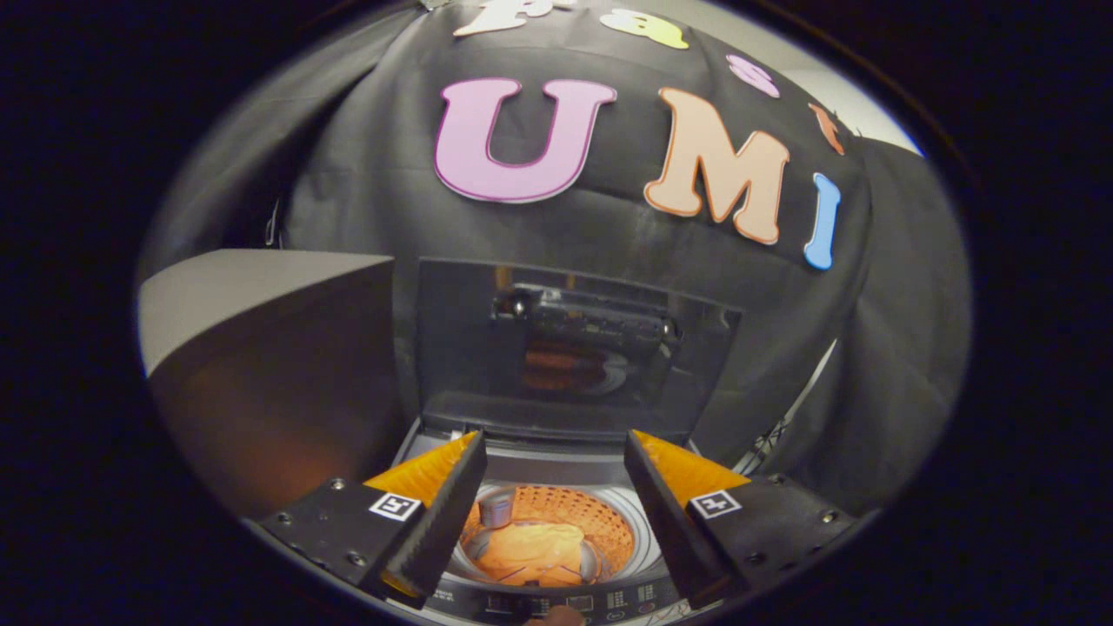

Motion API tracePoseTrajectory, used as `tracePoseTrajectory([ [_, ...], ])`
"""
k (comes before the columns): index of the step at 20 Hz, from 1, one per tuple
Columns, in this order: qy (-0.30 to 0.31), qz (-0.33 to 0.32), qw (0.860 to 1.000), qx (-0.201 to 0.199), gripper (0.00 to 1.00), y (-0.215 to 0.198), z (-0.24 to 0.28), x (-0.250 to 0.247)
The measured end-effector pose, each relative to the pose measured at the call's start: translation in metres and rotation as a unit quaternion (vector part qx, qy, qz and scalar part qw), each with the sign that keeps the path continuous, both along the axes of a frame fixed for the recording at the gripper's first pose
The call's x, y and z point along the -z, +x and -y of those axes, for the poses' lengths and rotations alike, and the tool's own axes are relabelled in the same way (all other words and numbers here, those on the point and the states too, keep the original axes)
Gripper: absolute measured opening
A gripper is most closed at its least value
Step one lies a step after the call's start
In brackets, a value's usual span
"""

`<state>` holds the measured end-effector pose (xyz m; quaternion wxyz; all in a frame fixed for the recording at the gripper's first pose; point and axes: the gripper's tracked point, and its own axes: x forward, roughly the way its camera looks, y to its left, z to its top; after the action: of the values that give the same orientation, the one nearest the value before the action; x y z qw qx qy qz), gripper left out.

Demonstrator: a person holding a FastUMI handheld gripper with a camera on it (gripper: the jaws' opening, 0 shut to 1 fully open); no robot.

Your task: Put the clothes into the washing machine and then close the washing machine lid.

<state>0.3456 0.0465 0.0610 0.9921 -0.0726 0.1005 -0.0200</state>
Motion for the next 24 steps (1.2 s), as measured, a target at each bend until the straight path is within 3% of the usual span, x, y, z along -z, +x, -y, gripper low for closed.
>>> tracePoseTrajectory([
  [4, 0.005, 0.067, 0.998, 0.012, 0.96, -0.004, 0.005, -0.051],
  [14, 0.012, 0.103, 0.994, 0.020, 0.96, 0.030, 0.025, -0.126],
  [21, 0.093, 0.179, 0.979, -0.021, 0.96, 0.067, 0.017, -0.177],
  [24, 0.092, 0.187, 0.978, -0.023, 0.96, 0.091, 0.016, -0.175],
])
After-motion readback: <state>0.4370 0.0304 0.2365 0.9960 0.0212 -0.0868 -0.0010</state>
